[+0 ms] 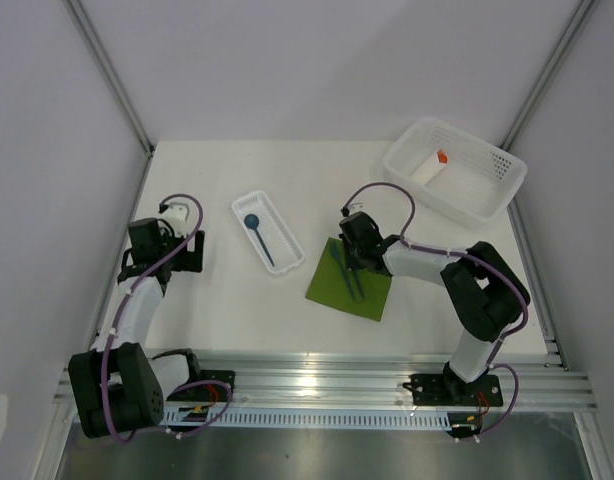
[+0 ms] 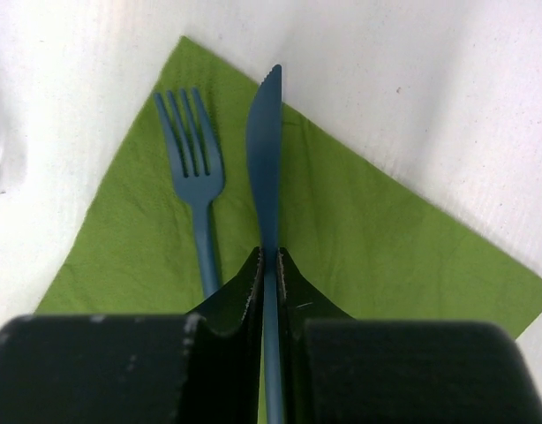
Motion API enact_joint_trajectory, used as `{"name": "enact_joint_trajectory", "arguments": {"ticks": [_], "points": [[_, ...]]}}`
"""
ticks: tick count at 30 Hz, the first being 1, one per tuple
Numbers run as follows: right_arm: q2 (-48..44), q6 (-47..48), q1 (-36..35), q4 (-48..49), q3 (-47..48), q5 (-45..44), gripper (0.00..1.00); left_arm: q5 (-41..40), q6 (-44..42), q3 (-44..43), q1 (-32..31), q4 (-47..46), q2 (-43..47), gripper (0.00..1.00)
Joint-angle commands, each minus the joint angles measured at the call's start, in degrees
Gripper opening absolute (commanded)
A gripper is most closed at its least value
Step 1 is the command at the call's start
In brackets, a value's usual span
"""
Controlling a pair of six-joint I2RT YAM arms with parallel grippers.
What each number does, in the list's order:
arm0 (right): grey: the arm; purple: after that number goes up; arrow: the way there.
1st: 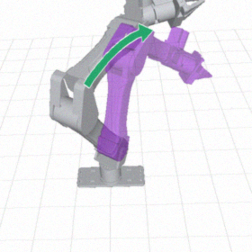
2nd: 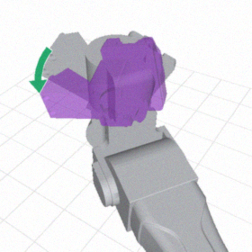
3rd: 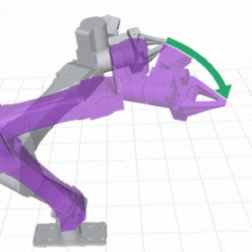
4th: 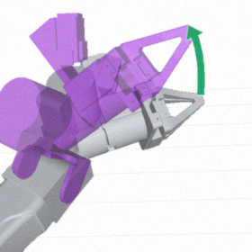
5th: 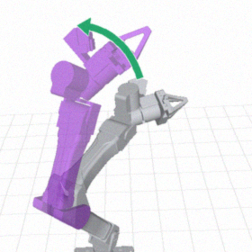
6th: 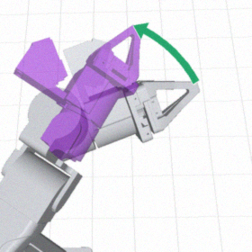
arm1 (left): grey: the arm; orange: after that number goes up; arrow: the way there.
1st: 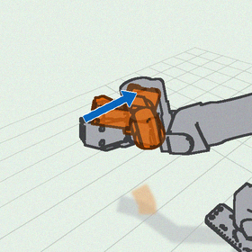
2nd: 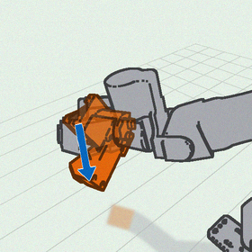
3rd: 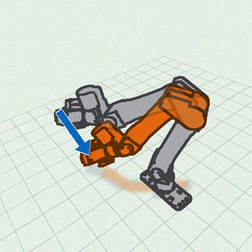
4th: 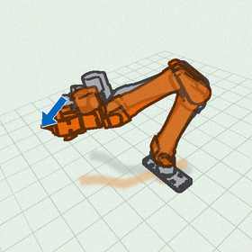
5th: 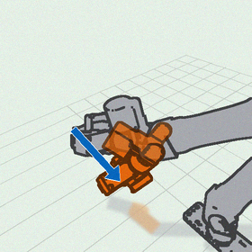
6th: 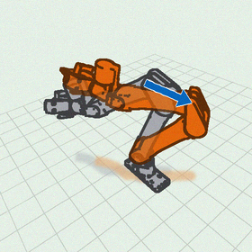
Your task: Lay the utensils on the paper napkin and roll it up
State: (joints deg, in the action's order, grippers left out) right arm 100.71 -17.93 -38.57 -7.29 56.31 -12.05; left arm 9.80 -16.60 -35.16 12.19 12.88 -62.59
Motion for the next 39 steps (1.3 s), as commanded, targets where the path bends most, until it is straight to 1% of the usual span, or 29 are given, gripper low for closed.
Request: {"name": "enact_joint_trajectory", "arguments": {"ticks": [1,12,23,29,32,33,35,39], "points": [[-3.93,0.44,-1.33,-0.62,2.57,-2.45,0.07,1.8,-0.98,-1.93,0.56,0.12,0.1,1.0],[-1.39,-0.17,-1.69,1.22,1.96,-0.95,0.06,1.8,-1.15,-1.67,0.56,0.04,0.19,1.0],[1.33,-0.08,-0.99,2.28,1.25,1.07,0.09,1.8,-1.24,-1.76,0.56,-0.14,-0.69,0.99],[0.28,0.27,-0.72,2.46,0.99,0.89,0.15,1.8,-1.33,-1.76,0.47,-0.23,-0.78,0.99],[0.1,0.36,-0.72,2.19,1.17,1.15,0.21,1.8,-1.24,-1.84,0.47,-0.14,-0.69,0.99],[0.1,0.44,-0.72,2.1,1.34,1.33,0.26,1.8,-1.24,-1.76,0.56,-0.23,-0.78,1.0],[-0.33,0.44,-0.72,1.75,1.34,1.42,0.3,1.71,-1.33,-1.84,0.47,-0.14,-0.69,1.0],[-2.96,1.14,-0.81,1.05,1.6,0.98,0.32,1.89,-1.24,-1.85,0.56,-0.05,-0.61,0.99]]}}
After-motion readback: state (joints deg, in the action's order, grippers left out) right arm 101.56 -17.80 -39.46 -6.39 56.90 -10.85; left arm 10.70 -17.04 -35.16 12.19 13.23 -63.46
